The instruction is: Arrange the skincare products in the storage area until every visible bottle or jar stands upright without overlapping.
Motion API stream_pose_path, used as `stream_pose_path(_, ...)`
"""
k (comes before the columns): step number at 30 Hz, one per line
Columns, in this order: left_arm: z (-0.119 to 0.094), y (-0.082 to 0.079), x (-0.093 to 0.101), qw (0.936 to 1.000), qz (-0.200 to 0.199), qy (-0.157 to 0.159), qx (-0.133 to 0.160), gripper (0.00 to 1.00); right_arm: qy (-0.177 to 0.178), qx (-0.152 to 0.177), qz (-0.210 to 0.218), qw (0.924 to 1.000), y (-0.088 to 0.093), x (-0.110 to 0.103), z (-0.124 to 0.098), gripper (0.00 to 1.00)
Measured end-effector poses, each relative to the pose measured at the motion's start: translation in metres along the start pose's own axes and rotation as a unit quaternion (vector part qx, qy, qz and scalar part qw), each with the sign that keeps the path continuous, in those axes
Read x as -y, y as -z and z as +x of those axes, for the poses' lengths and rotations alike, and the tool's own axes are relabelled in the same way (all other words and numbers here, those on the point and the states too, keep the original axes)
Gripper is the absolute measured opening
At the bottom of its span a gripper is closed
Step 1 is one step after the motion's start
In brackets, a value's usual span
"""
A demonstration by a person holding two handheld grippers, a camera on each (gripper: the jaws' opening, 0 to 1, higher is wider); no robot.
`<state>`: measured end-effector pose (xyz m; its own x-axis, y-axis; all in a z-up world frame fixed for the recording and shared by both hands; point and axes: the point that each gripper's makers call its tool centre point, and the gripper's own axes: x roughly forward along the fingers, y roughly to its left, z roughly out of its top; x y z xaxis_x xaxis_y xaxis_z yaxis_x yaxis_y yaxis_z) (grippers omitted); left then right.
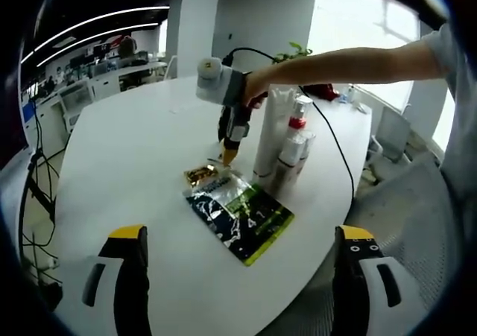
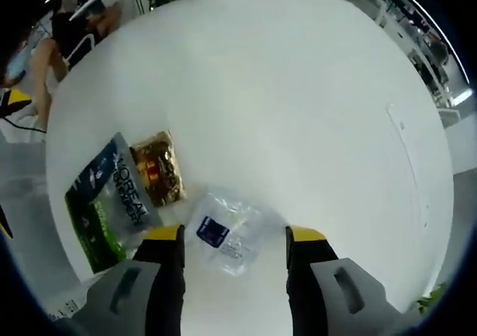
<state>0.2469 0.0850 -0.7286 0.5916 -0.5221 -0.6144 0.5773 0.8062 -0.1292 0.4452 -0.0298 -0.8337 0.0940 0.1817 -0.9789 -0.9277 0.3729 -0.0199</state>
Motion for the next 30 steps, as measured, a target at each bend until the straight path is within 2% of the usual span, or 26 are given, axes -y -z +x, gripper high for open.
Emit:
stream_pose_path(2, 0.0, 0.0, 0.0, 1.0, -0.001, 0.0, 0.001, 0.96, 0.0, -0.013, 0.008, 0.9999, 0.001, 0.004, 0.001, 0.52)
stream_pose_path(7, 0.0, 0.0, 0.001, 1.0, -0.002, 0.002, 0.001, 0.96, -0.002, -0.011, -0.003, 0.9999, -0.003, 0.006, 0.003, 0.48)
stream_pose_path(11, 0.0, 0.0, 0.0, 1.0, -0.003, 0.002, 0.001, 0.96, -0.006, -0.005, -0.018, 0.9998, -0.004, 0.006, 0.003, 0.41)
stream_pose_path(22, 0.002, 0.0, 0.001, 1.0, -0.003, 0.003, 0.0, 0.95, -0.01, 0.014, -0.028, 0.9994, -0.002, 0.011, 0.002, 0.39)
stream_pose_path(30, 0.001, 0.0, 0.001, 1.0, -0.007, 0.004, 0.001, 0.95, -0.008, 0.03, -0.029, 0.9991, -0.002, 0.003, -0.008, 0.39)
